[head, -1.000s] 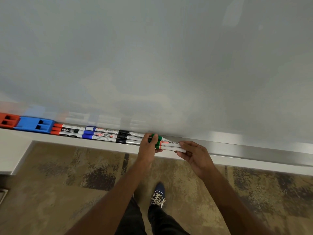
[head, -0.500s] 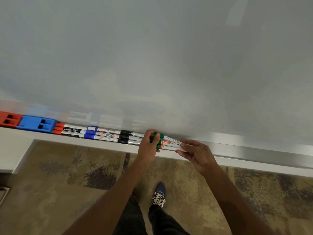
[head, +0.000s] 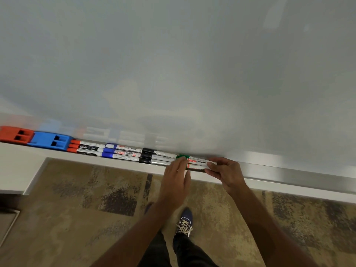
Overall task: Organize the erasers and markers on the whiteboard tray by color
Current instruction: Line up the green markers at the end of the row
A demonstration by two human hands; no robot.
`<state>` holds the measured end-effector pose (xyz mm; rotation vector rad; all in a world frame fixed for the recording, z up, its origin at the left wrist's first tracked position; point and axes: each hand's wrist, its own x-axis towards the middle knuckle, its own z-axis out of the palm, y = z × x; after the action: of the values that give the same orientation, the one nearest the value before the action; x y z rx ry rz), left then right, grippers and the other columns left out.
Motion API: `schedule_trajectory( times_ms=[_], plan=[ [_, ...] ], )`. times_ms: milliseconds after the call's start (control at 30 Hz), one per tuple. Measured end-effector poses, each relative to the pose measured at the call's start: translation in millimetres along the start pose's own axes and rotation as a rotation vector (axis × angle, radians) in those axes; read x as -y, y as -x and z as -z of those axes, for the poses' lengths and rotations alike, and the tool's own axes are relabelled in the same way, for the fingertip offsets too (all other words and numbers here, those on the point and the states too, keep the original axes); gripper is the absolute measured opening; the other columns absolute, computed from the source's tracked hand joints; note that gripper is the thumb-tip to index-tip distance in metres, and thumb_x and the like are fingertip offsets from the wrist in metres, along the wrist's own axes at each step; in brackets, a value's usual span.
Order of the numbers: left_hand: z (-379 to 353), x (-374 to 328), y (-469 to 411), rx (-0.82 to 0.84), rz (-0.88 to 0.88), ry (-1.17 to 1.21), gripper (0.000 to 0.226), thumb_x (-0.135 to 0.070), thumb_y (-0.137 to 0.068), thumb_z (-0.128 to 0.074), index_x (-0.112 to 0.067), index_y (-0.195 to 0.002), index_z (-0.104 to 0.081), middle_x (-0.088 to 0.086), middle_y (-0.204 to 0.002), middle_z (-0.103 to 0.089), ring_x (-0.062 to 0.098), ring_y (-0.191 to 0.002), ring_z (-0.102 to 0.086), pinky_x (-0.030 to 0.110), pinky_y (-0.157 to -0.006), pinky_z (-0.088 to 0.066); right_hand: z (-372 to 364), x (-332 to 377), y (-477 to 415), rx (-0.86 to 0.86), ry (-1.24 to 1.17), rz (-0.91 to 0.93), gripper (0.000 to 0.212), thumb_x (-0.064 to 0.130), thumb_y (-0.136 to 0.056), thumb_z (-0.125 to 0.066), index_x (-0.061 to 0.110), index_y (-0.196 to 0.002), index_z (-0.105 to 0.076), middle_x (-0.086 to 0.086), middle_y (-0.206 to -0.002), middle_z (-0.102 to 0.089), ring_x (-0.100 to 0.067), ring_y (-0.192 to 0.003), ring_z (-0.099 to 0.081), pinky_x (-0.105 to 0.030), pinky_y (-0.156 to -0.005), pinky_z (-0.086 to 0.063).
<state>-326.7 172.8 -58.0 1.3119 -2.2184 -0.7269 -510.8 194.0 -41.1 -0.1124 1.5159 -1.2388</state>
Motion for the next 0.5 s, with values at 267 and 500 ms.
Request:
schedule_trajectory(
  times_ms=[267, 500],
  plan=[
    [-24, 8, 0, 0.432, -0.157, -0.415, 0.076, -0.053, -0.097, -0.01, -0.007, -0.154, 0.009, 0.01, -0.163, 0.016, 0.022, -0.149, 0.019, 0.047, -0.122, 0.003, -7, -1, -1, -0.054, 0.131, 0.092, 0.028, -0.015, -0.082, -0.066, -0.011, -0.11, -0.064, -0.023, -0.099, -0.065, -0.039, -0.095, -0.066, -0.043, -0.089, -0.056],
    [-30, 9, -4, 0.443, -0.172, -0.47, 0.077, -0.054, -0.099, -0.018, -0.007, -0.154, 0.011, 0.01, -0.162, 0.018, 0.024, -0.148, 0.021, 0.047, -0.121, 0.007, -2, -4, -4, -0.082, 0.211, 0.102, 0.027, -0.013, -0.081, -0.067, -0.007, -0.108, -0.066, -0.023, -0.1, -0.067, -0.044, -0.102, -0.066, -0.043, -0.088, -0.057]
  ],
)
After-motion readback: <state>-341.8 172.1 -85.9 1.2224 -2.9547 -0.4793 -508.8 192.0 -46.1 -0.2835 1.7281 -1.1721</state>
